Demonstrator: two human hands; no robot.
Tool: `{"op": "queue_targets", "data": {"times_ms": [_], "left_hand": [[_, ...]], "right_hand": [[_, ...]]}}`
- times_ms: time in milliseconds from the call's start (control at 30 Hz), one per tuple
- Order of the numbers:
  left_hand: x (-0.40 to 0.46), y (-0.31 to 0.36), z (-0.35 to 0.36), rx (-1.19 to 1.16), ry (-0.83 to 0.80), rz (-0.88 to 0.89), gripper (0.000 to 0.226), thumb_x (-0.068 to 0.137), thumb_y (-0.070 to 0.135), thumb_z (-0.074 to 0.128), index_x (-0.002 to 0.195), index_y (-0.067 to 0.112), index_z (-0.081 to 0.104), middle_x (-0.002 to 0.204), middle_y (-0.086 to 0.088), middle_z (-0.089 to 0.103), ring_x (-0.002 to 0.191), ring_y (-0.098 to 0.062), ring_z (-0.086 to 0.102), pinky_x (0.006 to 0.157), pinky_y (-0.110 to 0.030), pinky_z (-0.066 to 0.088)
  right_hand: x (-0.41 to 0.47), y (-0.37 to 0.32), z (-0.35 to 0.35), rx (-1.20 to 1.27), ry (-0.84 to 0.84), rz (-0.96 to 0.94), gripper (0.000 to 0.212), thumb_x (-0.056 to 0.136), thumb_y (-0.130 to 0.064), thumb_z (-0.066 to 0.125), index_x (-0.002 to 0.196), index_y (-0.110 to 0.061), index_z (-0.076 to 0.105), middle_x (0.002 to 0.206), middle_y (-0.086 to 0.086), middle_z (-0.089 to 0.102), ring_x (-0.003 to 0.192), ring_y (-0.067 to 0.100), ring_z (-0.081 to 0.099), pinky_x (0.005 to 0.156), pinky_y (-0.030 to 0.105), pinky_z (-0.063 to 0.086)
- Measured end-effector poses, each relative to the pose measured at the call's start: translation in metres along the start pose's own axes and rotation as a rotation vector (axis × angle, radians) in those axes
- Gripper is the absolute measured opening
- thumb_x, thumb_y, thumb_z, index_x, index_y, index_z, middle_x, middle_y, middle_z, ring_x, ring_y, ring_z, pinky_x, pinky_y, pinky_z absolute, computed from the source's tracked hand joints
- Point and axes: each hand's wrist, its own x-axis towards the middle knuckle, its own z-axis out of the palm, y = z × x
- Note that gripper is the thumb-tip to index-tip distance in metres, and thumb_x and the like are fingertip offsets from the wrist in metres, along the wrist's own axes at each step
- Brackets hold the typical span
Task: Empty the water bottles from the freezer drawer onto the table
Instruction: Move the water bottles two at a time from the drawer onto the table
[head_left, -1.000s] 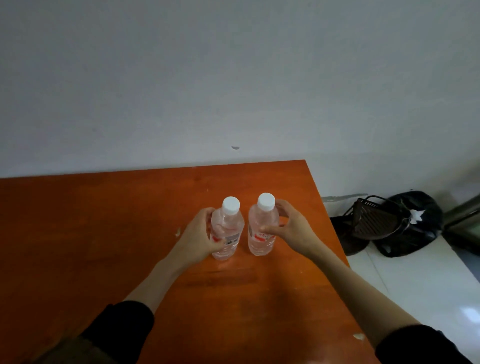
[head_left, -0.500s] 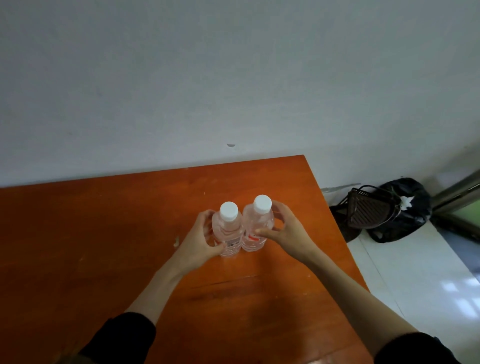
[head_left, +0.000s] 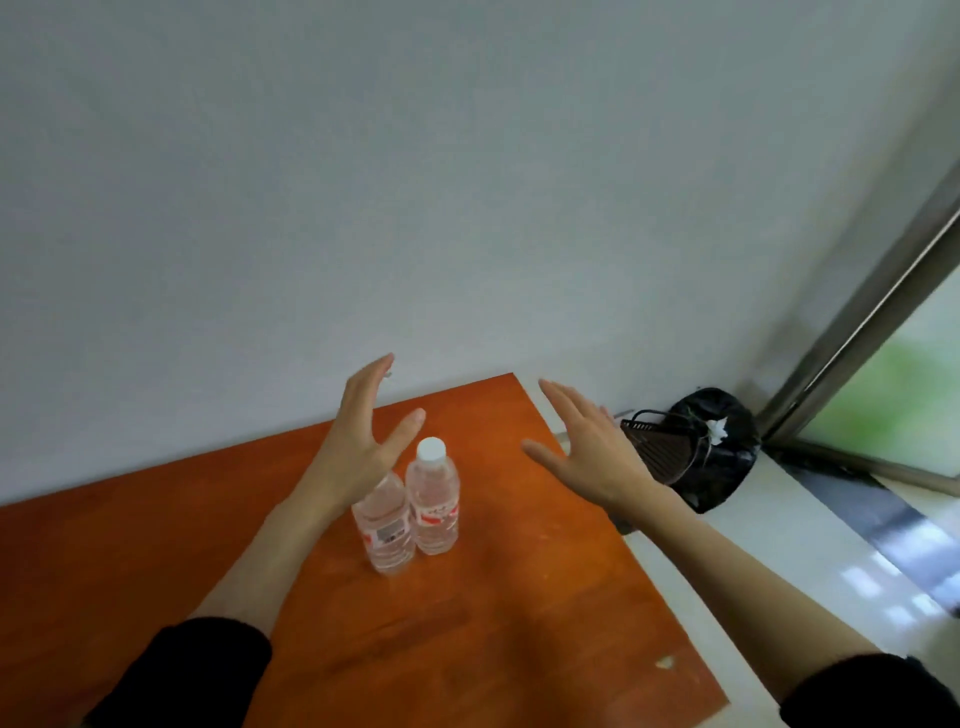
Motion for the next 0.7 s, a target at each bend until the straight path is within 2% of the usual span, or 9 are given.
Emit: {"op": "queue_targets", "data": {"times_ms": [67, 133, 300, 433, 700], "left_hand": [[0.009, 0.039, 0.014, 0.116, -0.057, 0.158, 0.069, 0.088, 0.039, 0.052, 0.144, 0.029, 0.014, 0.155, 0.006, 0.011, 0.140, -0.010, 0.017, 0.113, -0.035, 0.021], [0.014, 0.080, 0.036, 0.239, -0.105, 0.294, 0.070, 0.089, 0.042, 0.049, 0.145, 0.031, 0.008, 0.157, 0.007, 0.004, 0.144, -0.012, 0.006, 0.117, -0.038, 0.015], [-0.011, 0.184, 0.125, 0.358, -0.185, 0.560, 0.072, 0.087, 0.049, 0.037, 0.147, 0.025, 0.004, 0.157, 0.002, 0.000, 0.144, -0.014, -0.007, 0.118, -0.039, -0.001], [-0.077, 0.256, 0.220, 0.361, -0.329, 0.746, 0.082, 0.074, 0.061, 0.016, 0.147, 0.024, 0.005, 0.157, 0.002, 0.001, 0.144, -0.015, -0.007, 0.116, -0.038, -0.005], [-0.191, 0.400, 0.381, 0.277, -0.501, 1.090, 0.078, 0.079, 0.057, 0.020, 0.147, 0.020, 0.013, 0.156, -0.005, 0.011, 0.145, -0.025, 0.005, 0.117, -0.049, 0.012]], "right_hand": [[-0.018, 0.015, -0.038, -0.164, 0.078, 0.010, 0.076, 0.089, -0.058, 0.040, 0.148, -0.029, 0.002, 0.158, -0.002, 0.006, 0.146, 0.017, 0.003, 0.119, 0.048, 0.004], [-0.048, 0.030, -0.077, -0.284, 0.166, 0.056, 0.077, 0.088, -0.061, 0.036, 0.147, -0.032, -0.003, 0.159, -0.002, 0.000, 0.146, 0.018, -0.003, 0.118, 0.050, -0.001], [-0.177, 0.085, -0.157, -0.389, 0.371, 0.302, 0.085, 0.083, -0.070, 0.033, 0.146, -0.033, -0.010, 0.158, -0.003, -0.005, 0.146, 0.021, -0.004, 0.117, 0.054, 0.001], [-0.310, 0.140, -0.193, -0.505, 0.387, 0.518, 0.085, 0.073, -0.078, 0.011, 0.142, -0.039, -0.018, 0.158, -0.004, -0.009, 0.146, 0.020, -0.007, 0.115, 0.053, -0.001], [-0.532, 0.219, -0.255, -0.589, 0.450, 0.864, 0.088, 0.069, -0.078, 0.006, 0.144, -0.037, -0.013, 0.158, -0.002, -0.008, 0.146, 0.022, -0.005, 0.114, 0.053, -0.004]]}}
